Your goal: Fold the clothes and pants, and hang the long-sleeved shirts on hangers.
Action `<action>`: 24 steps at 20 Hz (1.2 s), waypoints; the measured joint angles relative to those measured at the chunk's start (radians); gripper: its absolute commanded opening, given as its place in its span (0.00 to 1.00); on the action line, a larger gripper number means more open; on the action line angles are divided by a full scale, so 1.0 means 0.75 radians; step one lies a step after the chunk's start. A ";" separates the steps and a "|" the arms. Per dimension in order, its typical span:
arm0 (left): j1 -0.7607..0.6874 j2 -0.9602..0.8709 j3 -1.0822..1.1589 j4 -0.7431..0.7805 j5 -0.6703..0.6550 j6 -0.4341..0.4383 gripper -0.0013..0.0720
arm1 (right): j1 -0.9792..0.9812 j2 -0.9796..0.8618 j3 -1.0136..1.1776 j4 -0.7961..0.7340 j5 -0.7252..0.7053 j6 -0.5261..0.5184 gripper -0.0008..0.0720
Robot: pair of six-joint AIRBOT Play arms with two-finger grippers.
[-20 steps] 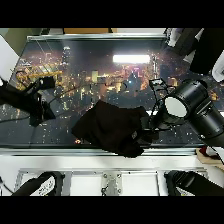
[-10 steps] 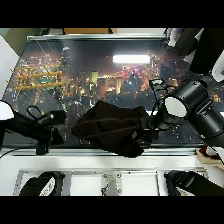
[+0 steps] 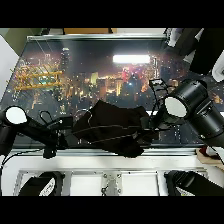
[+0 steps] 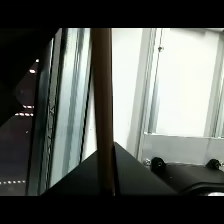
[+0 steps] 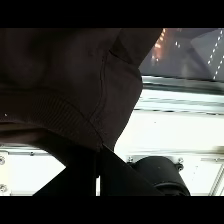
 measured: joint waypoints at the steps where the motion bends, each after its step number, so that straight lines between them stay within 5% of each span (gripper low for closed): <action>1: -0.001 -0.011 -0.002 -0.001 0.016 -0.003 0.04 | 0.000 0.000 0.000 0.000 0.000 0.000 0.04; 13: -0.146 -0.045 -0.004 -0.109 0.247 0.007 0.04 | -0.002 0.000 0.007 -0.009 -0.005 -0.117 0.04; 24: -0.193 -0.045 -0.004 -0.138 0.287 0.021 0.04 | -0.062 0.000 0.156 -0.116 0.014 -0.187 0.04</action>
